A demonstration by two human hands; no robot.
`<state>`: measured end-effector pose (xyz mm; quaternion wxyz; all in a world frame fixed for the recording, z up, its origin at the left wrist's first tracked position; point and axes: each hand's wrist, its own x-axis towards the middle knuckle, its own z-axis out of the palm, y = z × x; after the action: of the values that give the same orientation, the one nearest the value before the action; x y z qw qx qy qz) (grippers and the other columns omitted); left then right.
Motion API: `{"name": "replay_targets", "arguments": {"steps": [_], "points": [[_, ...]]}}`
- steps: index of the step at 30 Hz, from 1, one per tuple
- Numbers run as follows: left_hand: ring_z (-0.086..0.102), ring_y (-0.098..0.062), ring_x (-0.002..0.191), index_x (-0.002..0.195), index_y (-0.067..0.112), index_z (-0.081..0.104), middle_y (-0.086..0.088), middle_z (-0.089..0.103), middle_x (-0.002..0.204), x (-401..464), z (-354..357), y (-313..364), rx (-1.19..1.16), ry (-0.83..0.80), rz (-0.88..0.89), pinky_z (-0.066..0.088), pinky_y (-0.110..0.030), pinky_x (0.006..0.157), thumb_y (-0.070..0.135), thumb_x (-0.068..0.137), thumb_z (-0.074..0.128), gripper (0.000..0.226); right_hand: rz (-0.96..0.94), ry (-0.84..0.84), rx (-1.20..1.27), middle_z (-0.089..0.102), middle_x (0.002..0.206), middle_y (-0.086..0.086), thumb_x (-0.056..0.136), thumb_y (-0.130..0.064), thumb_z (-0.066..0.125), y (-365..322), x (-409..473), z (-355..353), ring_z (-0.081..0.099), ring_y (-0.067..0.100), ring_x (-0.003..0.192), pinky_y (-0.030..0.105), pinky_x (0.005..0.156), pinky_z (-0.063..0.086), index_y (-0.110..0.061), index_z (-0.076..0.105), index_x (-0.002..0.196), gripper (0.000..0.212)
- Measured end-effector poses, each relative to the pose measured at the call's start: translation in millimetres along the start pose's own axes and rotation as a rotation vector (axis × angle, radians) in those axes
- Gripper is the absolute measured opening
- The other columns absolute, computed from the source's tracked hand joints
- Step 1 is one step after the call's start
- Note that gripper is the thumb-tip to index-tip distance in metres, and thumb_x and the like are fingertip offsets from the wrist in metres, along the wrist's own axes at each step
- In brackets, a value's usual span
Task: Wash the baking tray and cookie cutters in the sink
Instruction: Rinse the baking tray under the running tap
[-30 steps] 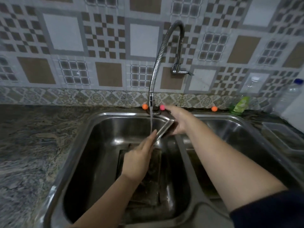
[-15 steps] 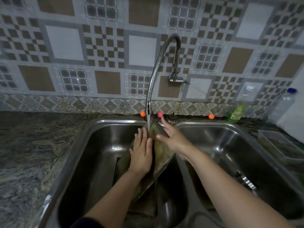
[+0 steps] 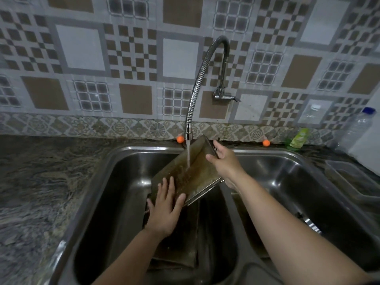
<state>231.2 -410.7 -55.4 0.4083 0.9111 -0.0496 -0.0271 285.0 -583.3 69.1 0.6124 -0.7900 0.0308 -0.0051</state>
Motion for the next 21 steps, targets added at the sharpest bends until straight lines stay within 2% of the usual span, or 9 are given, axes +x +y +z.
{"name": "replay_targets", "arguments": {"steps": [3, 7, 9, 11, 13, 15, 17, 19, 21], "points": [[-0.021, -0.009, 0.143, 0.147, 0.043, -0.013, 0.017, -0.021, 0.155, 0, -11, 8, 0.170, -0.015, 0.222, -0.011, -0.045, 0.116, 0.080, 0.079, 0.023, 0.085, 0.048, 0.011, 0.047, 0.040, 0.149, 0.012, 0.093, 0.000, 0.055, 6, 2, 10, 0.043, 0.020, 0.133, 0.037, 0.111, 0.035, -0.015, 0.029, 0.149, 0.063], [-0.007, -0.011, 0.146, 0.144, 0.045, -0.007, 0.021, -0.009, 0.155, 1, -21, 14, 0.275, 0.087, 0.308, 0.010, -0.045, 0.121, 0.039, 0.095, 0.049, 0.074, 0.101, 0.023, 0.098, 0.046, 0.143, 0.010, 0.095, -0.008, 0.055, -4, 1, 11, 0.051, 0.024, 0.125, 0.045, 0.106, 0.042, -0.022, 0.032, 0.148, 0.059], [0.009, -0.010, 0.147, 0.145, 0.046, 0.005, 0.017, 0.009, 0.157, 0, -22, 20, 0.186, 0.168, 0.391, 0.019, -0.040, 0.120, 0.030, 0.096, 0.052, 0.070, 0.125, -0.028, 0.236, 0.052, 0.137, 0.012, 0.097, -0.028, 0.053, -9, 1, 3, 0.056, 0.027, 0.118, 0.047, 0.098, 0.048, -0.026, 0.039, 0.143, 0.048], [0.039, -0.007, 0.136, 0.146, 0.044, 0.025, 0.011, 0.040, 0.148, 1, -21, 33, -0.033, 0.260, 0.416, 0.037, -0.028, 0.110, 0.022, 0.095, 0.054, 0.062, 0.155, -0.012, 0.358, 0.056, 0.132, 0.012, 0.097, -0.048, 0.044, -4, -3, -2, 0.058, 0.030, 0.115, 0.046, 0.093, 0.050, -0.025, 0.045, 0.139, 0.048], [0.056, 0.003, 0.114, 0.139, 0.040, 0.039, 0.013, 0.060, 0.127, 3, -23, 50, -0.239, 0.322, 0.371, 0.046, -0.015, 0.095, 0.021, 0.097, 0.050, 0.047, 0.091, 0.127, 0.181, 0.039, 0.148, 0.007, 0.096, -0.053, 0.038, 12, -4, -10, 0.041, 0.029, 0.134, 0.048, 0.109, 0.034, -0.034, 0.029, 0.148, 0.056], [0.060, 0.009, 0.101, 0.132, 0.031, 0.050, 0.014, 0.067, 0.111, 5, -25, 68, -0.316, 0.380, 0.382, 0.047, -0.009, 0.085, 0.019, 0.098, 0.049, 0.037, 0.044, 0.214, -0.047, 0.016, 0.158, 0.006, 0.096, -0.055, 0.036, 35, -12, -21, 0.019, 0.031, 0.144, 0.049, 0.115, 0.020, -0.045, 0.009, 0.149, 0.061], [0.061, 0.012, 0.093, 0.125, 0.023, 0.056, 0.017, 0.067, 0.098, 9, -28, 83, -0.392, 0.405, 0.401, 0.045, -0.005, 0.078, 0.017, 0.098, 0.050, 0.029, -0.028, 0.166, -0.031, 0.005, 0.160, -0.004, 0.093, -0.060, 0.037, 51, -24, -31, 0.011, 0.024, 0.147, 0.047, 0.116, 0.016, -0.057, -0.003, 0.143, 0.063], [0.060, 0.015, 0.091, 0.121, 0.024, 0.058, 0.024, 0.064, 0.094, 15, -33, 100, -0.482, 0.387, 0.408, 0.042, -0.002, 0.076, 0.020, 0.098, 0.049, 0.025, -0.103, 0.106, 0.003, 0.006, 0.157, -0.017, 0.090, -0.063, 0.039, 55, -35, -39, 0.011, 0.015, 0.147, 0.047, 0.118, 0.017, -0.068, -0.004, 0.133, 0.061], [0.060, 0.012, 0.094, 0.121, 0.022, 0.059, 0.026, 0.062, 0.096, 22, -36, 114, -0.514, 0.365, 0.424, 0.040, -0.002, 0.078, 0.023, 0.097, 0.051, 0.025, -0.134, 0.100, -0.007, 0.015, 0.154, -0.021, 0.093, -0.057, 0.041, 50, -38, -49, 0.017, 0.008, 0.142, 0.041, 0.116, 0.022, -0.067, 0.000, 0.136, 0.060]]}}
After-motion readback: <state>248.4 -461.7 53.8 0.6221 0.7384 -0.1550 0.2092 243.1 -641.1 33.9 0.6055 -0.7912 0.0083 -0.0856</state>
